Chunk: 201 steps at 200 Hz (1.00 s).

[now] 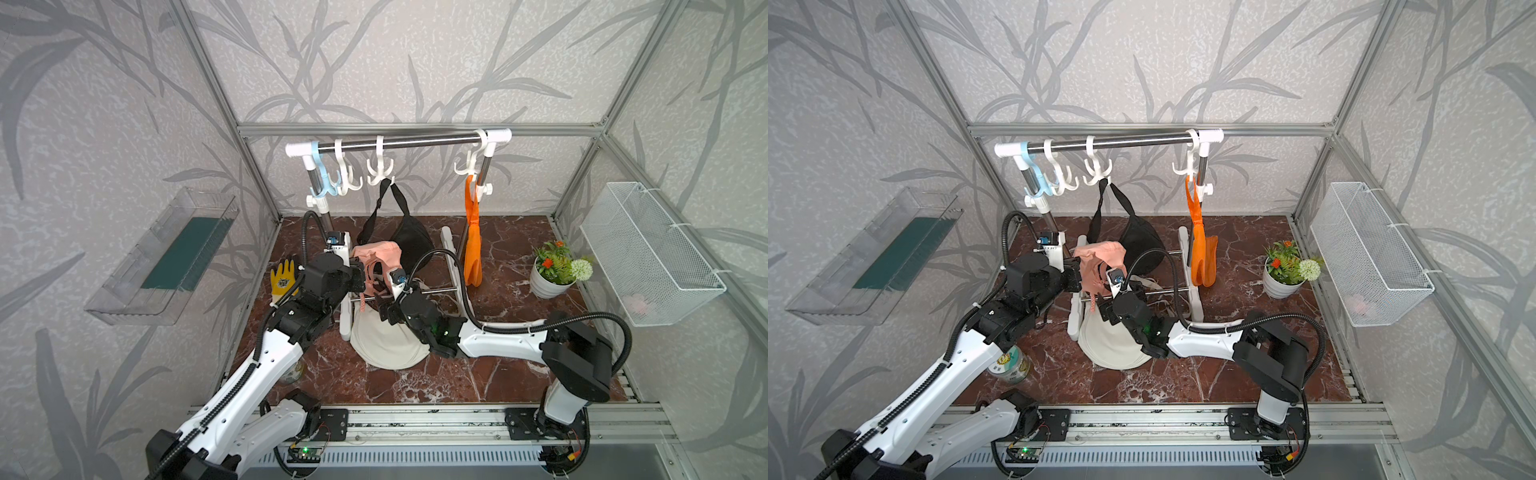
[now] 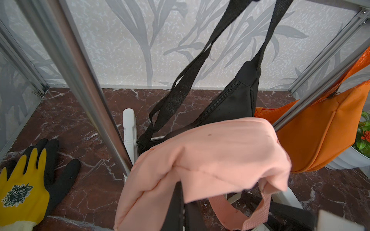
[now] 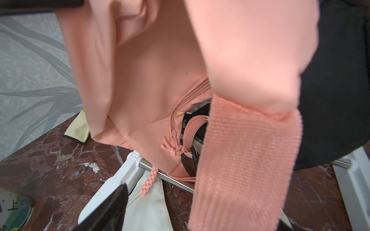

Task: Hang the bag on a hook
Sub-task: Pick up the bag from the center of the board.

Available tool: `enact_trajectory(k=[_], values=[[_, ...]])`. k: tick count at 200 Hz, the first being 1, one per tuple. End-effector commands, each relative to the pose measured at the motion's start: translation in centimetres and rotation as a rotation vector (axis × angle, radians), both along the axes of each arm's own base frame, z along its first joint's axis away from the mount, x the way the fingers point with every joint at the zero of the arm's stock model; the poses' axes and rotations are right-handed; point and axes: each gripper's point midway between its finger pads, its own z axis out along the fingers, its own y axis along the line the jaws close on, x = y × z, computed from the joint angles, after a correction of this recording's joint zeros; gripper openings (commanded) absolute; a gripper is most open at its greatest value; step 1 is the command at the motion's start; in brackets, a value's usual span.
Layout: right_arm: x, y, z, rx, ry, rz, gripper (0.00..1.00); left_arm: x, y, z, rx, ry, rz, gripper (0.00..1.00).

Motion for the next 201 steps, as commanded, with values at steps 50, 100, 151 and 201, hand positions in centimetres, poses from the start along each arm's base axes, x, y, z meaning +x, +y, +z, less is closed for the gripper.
enact_trajectory(k=[50,100,151,201], values=[[4.7,-3.8,1.4,-0.014,-0.109,-0.224,0.39,-1.3,0.6,2.1,-0.1,-0.051,0.006,0.0],[5.7,-5.8,8.0,-0.001,-0.216,-0.14,0.0,-2.4,1.8,1.3,-0.08,-0.027,0.022,0.0],[4.8,-5.4,14.8,-0.035,-0.276,0.03,0.0,-4.1,2.0,1.5,0.041,-0.019,-0.056,0.73],[2.7,-3.0,19.7,-0.072,-0.239,0.243,0.0,-7.4,-0.4,5.1,0.07,-0.187,-0.299,0.85]])
